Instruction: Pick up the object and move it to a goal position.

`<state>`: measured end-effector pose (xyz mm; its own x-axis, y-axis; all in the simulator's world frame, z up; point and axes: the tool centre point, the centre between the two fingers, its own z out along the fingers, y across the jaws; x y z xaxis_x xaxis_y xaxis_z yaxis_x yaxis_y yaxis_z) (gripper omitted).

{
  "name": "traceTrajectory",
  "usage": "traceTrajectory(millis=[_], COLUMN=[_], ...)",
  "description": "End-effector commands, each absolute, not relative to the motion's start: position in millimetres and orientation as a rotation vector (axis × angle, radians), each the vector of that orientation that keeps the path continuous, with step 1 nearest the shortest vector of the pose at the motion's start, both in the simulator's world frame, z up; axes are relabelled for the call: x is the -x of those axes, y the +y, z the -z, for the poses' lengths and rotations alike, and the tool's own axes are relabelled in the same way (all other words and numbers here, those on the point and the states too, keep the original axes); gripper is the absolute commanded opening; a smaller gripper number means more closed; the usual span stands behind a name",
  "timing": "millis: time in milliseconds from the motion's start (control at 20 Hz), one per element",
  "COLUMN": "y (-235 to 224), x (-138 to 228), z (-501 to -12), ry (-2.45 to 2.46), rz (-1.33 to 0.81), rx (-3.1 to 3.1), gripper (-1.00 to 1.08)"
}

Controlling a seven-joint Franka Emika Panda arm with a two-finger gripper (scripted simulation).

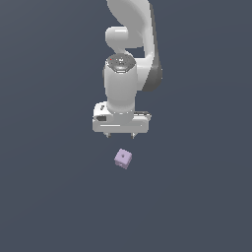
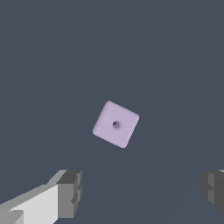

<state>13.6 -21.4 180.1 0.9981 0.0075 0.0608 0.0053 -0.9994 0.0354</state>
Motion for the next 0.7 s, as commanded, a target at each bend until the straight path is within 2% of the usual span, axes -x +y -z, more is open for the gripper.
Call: traceTrajectory(millis=[0, 450, 650], y=[-21, 15, 17], x=[-14, -12, -11], z=[-180, -178, -178], ry=[0.01, 0.073, 0.077], rz=[-0.095, -0.099, -0.1], rx=[-3.105, -3.119, -3.119], gripper=[1.0, 1.0, 1.0])
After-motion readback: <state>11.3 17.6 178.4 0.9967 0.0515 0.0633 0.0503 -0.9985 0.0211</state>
